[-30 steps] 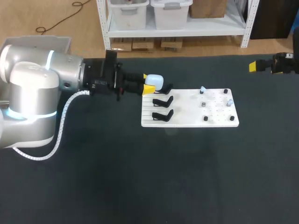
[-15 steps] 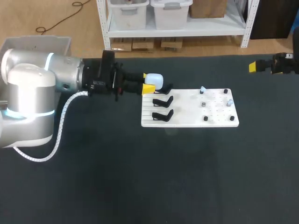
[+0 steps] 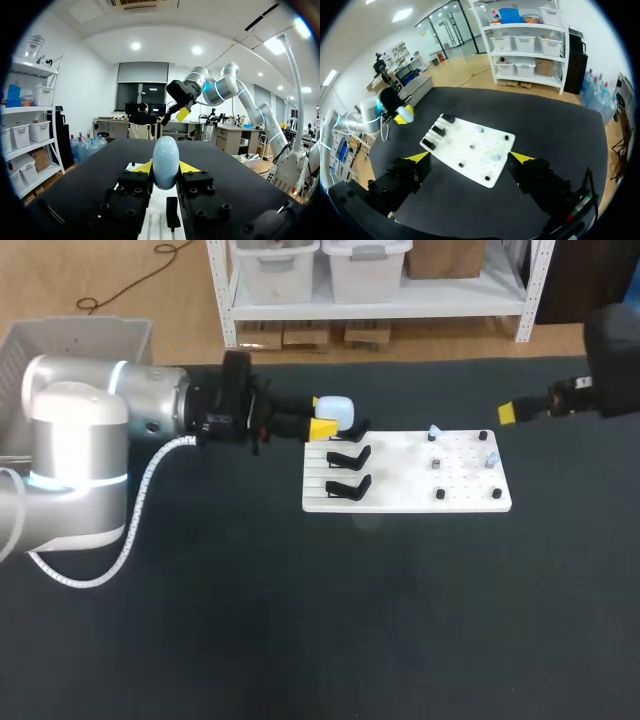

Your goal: Pick up each earbud case from the left stands, insert the matching earbuds, close the lid, and place the case in the box.

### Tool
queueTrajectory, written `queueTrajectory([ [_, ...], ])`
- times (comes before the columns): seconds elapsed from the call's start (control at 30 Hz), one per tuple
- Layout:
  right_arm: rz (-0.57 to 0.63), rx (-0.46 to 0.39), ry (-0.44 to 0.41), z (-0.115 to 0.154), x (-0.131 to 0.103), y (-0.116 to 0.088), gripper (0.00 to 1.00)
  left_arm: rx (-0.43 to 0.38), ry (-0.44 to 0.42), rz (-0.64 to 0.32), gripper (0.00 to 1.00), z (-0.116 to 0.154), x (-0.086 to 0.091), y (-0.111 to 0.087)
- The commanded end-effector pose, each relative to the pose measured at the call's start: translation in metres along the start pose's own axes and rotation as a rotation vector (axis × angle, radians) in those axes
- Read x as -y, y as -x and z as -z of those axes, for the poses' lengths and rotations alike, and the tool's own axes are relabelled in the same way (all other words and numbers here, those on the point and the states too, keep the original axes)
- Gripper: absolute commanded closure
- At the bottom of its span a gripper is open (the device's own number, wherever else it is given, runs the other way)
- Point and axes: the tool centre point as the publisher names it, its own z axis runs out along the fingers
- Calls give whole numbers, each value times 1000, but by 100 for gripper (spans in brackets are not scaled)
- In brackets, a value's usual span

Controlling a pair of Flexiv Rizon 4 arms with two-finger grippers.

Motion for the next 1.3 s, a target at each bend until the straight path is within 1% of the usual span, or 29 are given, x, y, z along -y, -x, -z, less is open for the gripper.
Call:
queueTrajectory([
  [0.03,13,-14,-74,3,-23,1,0,0,2,0,100,-4,0,-1],
  [0.17,37,-29,-54,0,-43,2,0,3,4,8,100,-8,1,-1],
  [0.23,52,-36,-58,-4,-50,1,0,3,5,11,100,-9,1,-1],
  [0.57,97,-86,-57,-12,-81,1,0,-5,32,7,100,-11,2,-2],
  [0.83,123,-131,-41,-22,-105,9,0,-5,32,7,100,-11,2,-2],
  [1.03,124,-181,-22,-39,-121,13,0,-5,32,7,100,-11,2,-2],
  [1.3,125,-232,-17,-60,-132,15,0,-5,32,7,100,-11,2,-2],
])
